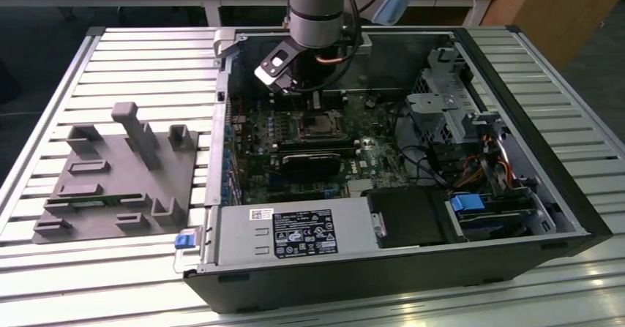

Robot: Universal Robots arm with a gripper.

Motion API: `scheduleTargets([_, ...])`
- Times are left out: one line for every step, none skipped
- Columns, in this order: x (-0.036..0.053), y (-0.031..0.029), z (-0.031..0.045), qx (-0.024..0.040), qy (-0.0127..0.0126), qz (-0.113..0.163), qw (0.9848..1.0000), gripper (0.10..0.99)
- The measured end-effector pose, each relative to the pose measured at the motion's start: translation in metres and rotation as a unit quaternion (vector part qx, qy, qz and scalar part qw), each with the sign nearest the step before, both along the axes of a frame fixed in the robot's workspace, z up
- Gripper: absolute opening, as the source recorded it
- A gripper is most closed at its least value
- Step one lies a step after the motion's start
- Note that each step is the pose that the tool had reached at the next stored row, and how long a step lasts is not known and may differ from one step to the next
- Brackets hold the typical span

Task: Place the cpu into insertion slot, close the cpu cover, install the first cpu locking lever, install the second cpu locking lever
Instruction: 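Close the cpu cover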

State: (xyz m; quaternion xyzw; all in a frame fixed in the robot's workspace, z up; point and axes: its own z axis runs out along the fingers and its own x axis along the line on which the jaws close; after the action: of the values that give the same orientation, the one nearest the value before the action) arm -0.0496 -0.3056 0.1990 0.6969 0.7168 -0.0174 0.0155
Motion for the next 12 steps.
scheduleTargets([0.0010, -0.0001, 0.0001, 0.0000, 0.0000, 0.000, 1.0000, 0.106])
scheduleTargets([0.0018, -0.0001, 0.0001, 0.0001, 0.0000, 0.000, 1.0000, 0.106])
scheduleTargets([0.0021, 0.0000, 0.0002, 0.0002, -0.0001, 0.000, 1.0000, 0.106])
scheduleTargets([0.0022, 0.0000, 0.0005, 0.0004, -0.0002, 0.000, 1.0000, 0.106])
scheduleTargets([0.0023, 0.0002, 0.0010, 0.0009, -0.0006, 0.000, 1.0000, 0.106])
scheduleTargets([0.0024, 0.0003, 0.0021, 0.0009, -0.0005, 0.000, 1.0000, 0.106])
scheduleTargets([0.0023, 0.0001, 0.0039, 0.0004, -0.0001, 0.000, 1.0000, 0.106])
scheduleTargets([0.0022, 0.0000, 0.0057, 0.0002, -0.0001, 0.000, 1.0000, 0.106])
scheduleTargets([0.0022, 0.0000, 0.0072, 0.0003, -0.0001, 0.000, 1.0000, 0.106])
scheduleTargets([0.0023, 0.0000, 0.0082, 0.0002, -0.0001, 0.000, 1.0000, 0.106])
scheduleTargets([0.0024, 0.0000, 0.0085, 0.0002, -0.0001, 0.000, 1.0000, 0.106])
scheduleTargets([0.0028, 0.0000, 0.0085, 0.0003, -0.0001, 0.000, 1.0000, 0.106])
